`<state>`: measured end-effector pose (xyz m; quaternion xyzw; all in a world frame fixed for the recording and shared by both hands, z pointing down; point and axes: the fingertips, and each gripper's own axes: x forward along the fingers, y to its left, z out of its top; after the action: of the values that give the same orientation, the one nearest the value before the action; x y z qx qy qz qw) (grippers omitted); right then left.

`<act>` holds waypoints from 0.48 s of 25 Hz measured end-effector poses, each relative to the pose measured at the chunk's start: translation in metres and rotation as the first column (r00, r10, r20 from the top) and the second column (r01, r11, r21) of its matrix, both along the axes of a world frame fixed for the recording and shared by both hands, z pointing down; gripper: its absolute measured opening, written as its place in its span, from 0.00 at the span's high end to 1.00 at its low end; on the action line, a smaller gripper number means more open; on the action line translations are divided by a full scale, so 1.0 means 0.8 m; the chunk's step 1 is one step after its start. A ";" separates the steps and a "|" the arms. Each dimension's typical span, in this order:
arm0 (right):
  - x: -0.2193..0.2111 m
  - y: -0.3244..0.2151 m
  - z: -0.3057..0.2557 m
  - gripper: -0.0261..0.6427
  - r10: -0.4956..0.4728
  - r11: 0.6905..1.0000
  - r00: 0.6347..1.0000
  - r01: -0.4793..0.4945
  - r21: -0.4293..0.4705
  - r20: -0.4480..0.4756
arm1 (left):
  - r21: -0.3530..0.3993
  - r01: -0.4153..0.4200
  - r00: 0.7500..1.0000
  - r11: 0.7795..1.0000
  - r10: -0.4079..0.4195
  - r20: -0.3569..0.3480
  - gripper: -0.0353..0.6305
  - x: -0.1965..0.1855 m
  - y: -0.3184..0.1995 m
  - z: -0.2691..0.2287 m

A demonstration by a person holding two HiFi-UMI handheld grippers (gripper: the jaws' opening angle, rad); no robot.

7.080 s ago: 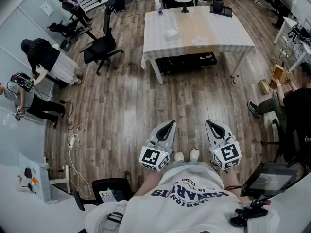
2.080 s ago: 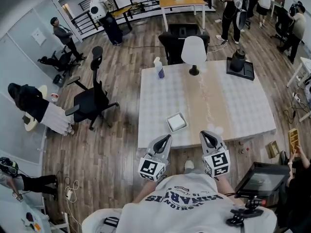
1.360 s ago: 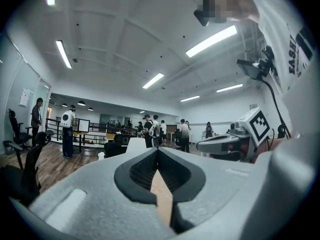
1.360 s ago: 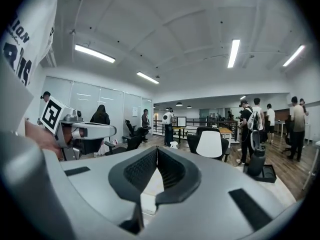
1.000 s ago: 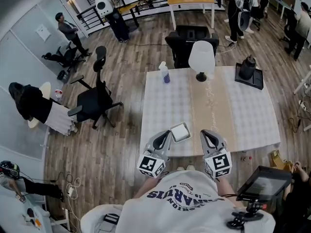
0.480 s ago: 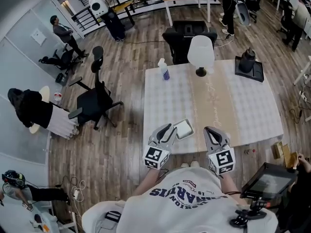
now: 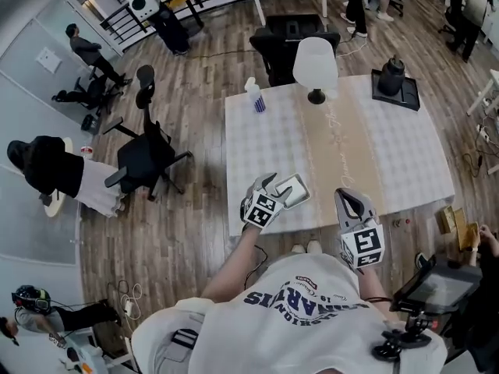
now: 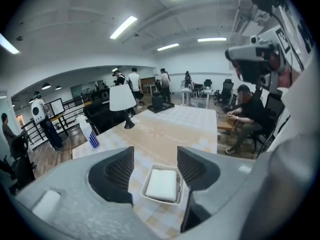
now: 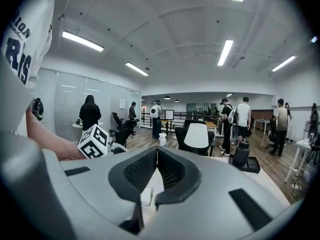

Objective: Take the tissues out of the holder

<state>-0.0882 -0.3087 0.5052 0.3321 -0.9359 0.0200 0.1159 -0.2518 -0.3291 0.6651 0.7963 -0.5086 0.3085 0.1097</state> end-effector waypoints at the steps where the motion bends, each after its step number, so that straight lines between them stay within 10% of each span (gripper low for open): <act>1: 0.000 0.001 -0.002 0.95 0.004 1.000 1.000 -0.004 0.003 -0.002 | -0.028 -0.021 0.999 0.999 0.022 0.029 0.56 -0.001 -0.005 0.012; 12: 0.009 0.008 0.003 0.95 0.036 0.999 0.999 -0.036 -0.003 -0.019 | -0.364 -0.189 0.924 0.912 0.291 0.250 0.45 0.013 -0.027 0.164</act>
<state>-0.0812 -0.3025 0.5074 0.3488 -0.9286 0.0206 0.1248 -0.2410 -0.3504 0.7964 0.7672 -0.3568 0.5180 0.1256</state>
